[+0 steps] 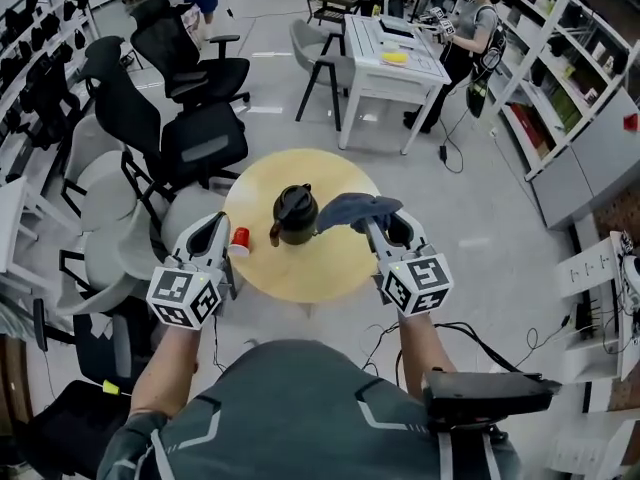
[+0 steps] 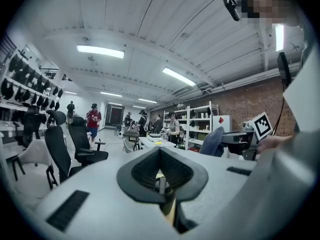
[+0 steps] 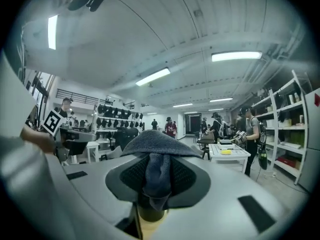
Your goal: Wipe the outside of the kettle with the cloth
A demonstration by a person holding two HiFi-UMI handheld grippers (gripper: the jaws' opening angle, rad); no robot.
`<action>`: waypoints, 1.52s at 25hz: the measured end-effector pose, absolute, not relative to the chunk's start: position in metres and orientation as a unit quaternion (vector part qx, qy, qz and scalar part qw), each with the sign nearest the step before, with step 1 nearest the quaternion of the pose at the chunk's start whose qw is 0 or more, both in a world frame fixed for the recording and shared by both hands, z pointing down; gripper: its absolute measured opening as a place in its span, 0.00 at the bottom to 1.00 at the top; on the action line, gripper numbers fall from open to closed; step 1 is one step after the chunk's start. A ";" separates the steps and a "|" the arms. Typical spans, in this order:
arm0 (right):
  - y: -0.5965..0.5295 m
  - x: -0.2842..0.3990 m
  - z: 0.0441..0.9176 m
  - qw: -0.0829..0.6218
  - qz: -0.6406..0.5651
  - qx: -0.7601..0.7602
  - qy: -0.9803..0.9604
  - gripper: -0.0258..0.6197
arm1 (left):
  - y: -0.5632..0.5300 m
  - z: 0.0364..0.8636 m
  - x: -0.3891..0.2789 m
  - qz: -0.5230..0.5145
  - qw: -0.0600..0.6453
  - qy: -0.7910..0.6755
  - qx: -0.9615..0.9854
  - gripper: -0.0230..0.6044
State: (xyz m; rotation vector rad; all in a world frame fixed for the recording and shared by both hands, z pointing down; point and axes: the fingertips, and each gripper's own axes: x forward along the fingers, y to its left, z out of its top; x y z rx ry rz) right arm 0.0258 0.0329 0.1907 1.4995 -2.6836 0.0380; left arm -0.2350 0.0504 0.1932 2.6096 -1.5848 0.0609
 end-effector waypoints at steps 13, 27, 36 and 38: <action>0.038 0.008 0.154 0.033 -0.013 0.517 -0.856 0.21 | 0.042 0.160 -0.268 -0.002 0.016 -0.519 0.854 0.05; 0.033 0.006 0.150 0.046 -0.012 0.534 -0.844 0.21 | 0.034 0.159 -0.260 0.008 0.003 -0.515 0.857 0.05; 0.031 -0.001 0.150 0.045 -0.014 0.528 -0.848 0.21 | 0.034 0.160 -0.262 0.008 0.003 -0.520 0.854 0.05; 0.031 0.000 0.148 0.044 -0.014 0.527 -0.849 0.21 | 0.033 0.159 -0.261 0.009 0.003 -0.521 0.853 0.05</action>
